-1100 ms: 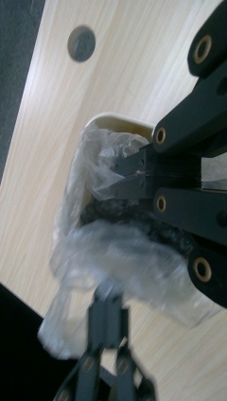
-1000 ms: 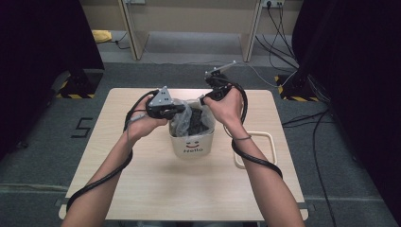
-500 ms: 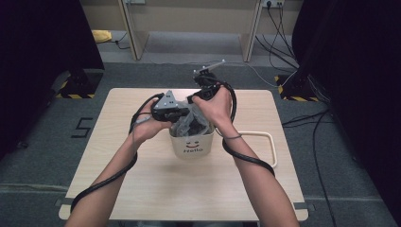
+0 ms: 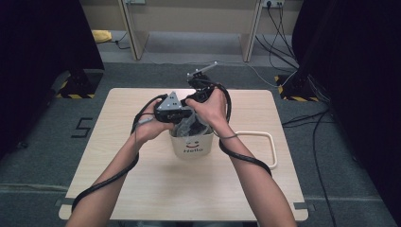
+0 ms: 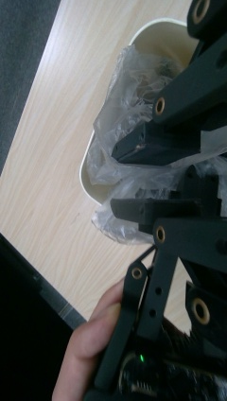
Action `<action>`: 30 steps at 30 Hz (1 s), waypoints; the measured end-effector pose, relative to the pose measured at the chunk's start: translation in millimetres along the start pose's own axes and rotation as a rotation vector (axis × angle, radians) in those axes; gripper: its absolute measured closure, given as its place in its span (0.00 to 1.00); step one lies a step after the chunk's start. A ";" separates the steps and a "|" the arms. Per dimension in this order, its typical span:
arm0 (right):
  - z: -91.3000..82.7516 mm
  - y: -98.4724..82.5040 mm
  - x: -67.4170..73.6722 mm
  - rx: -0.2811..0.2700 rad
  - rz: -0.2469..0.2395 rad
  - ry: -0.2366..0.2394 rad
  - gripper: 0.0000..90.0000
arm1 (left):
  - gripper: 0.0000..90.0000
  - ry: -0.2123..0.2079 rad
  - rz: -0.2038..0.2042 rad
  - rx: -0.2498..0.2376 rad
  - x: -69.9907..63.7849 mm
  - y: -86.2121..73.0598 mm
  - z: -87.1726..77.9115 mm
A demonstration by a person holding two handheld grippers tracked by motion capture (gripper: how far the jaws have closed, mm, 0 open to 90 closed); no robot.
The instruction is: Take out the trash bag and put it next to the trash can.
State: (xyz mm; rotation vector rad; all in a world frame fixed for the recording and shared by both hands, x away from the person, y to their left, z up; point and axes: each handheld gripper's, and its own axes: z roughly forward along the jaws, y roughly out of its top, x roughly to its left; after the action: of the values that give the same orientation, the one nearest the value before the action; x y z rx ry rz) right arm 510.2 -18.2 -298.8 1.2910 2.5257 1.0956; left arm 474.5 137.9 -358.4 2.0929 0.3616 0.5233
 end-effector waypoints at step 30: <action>14.2 -6.2 -8.6 0.028 -0.030 -0.097 1.00 | 0.63 0.028 0.010 -0.031 -5.6 0.2 -22.2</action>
State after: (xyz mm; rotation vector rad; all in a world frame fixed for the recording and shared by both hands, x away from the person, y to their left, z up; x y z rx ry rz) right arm 517.0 -19.0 -315.1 1.2763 2.4898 0.9706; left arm 458.7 151.3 -348.6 2.0600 0.3571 0.5614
